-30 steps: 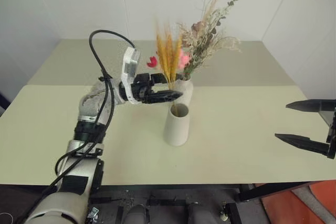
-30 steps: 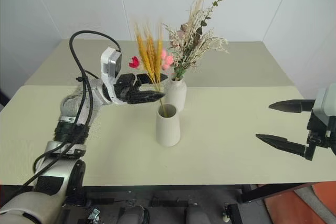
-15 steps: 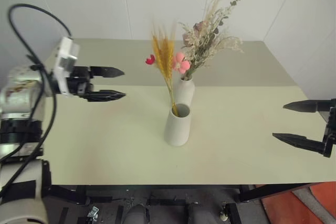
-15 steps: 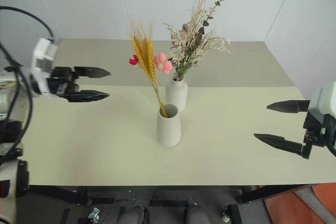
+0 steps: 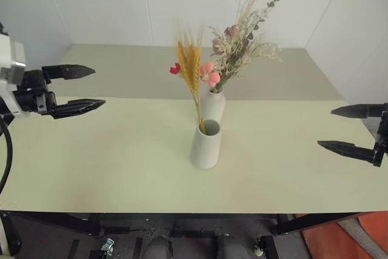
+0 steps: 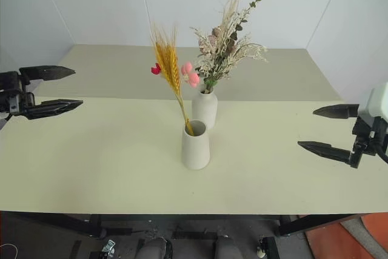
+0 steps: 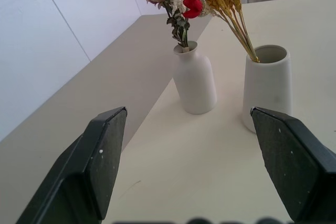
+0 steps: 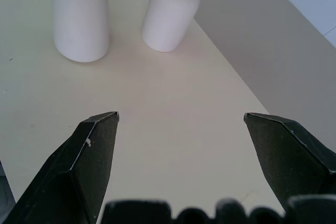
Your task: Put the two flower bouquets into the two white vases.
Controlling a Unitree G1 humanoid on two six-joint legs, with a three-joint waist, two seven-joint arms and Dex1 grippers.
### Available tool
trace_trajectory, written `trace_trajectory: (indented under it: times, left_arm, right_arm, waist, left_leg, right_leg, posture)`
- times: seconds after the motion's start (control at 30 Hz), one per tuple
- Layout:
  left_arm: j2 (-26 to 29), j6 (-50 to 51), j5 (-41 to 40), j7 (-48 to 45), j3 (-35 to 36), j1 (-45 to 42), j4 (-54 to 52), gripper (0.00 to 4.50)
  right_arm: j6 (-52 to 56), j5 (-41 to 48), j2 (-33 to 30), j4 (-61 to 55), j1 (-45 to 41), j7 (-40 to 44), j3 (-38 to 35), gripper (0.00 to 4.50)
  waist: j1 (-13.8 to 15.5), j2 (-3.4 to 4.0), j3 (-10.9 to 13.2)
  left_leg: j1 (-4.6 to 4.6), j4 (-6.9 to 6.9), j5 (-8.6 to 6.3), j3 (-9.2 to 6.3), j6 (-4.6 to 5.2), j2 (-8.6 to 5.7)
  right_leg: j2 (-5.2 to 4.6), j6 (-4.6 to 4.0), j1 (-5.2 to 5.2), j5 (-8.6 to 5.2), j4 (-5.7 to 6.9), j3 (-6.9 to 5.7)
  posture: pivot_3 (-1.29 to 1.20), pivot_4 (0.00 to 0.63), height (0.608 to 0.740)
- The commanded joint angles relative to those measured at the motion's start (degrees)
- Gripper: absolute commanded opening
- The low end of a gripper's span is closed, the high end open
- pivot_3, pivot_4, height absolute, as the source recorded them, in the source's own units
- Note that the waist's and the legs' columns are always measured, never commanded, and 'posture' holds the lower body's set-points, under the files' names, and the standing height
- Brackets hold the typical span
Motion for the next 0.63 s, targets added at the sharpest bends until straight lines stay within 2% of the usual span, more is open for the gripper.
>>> trace_trajectory:
  times: [0.03, 0.2, 0.63]
  left_arm:
    - [1.37, 0.56, -1.86, 1.8, 2.48, 0.89, -3.01, 4.1]
    - [0.28, 1.49, -5.01, 3.56, 3.96, 0.26, -2.9, 4.1]
    - [1.35, -1.89, -3.08, 3.46, 0.62, -1.34, -0.22, 4.1]
  right_arm:
    - [-1.3, -0.36, -1.25, 0.03, -1.92, -0.61, 0.41, 4.5]
    - [-1.46, -1.05, -1.36, -0.05, -1.9, -0.19, 0.79, 4.5]
    - [-1.03, -1.0, -0.62, -1.68, -0.96, -0.53, -0.44, 4.5]
  waist:
    - [-0.02, 0.0, 0.0]
    - [-0.03, 0.0, 0.0]
    - [0.0, 0.01, 0.0]
  left_leg:
    - [0.0, 0.0, 0.0, 0.0, 0.0, 0.0]
    - [0.0, 0.0, 0.0, 0.02, 0.0, 0.01]
    - [0.01, 0.0, 0.0, 0.03, 0.0, 0.0]
  right_leg:
    - [0.0, 0.0, -0.01, 0.0, 0.01, 0.0]
    - [0.0, -0.01, -0.02, -0.01, 0.02, 0.01]
    - [0.01, -0.02, -0.01, -0.01, 0.03, 0.01]
  posture:
    - [0.0, 0.15, 0.74]
    - [0.0, 0.15, 0.74]
    - [0.0, 0.15, 0.74]
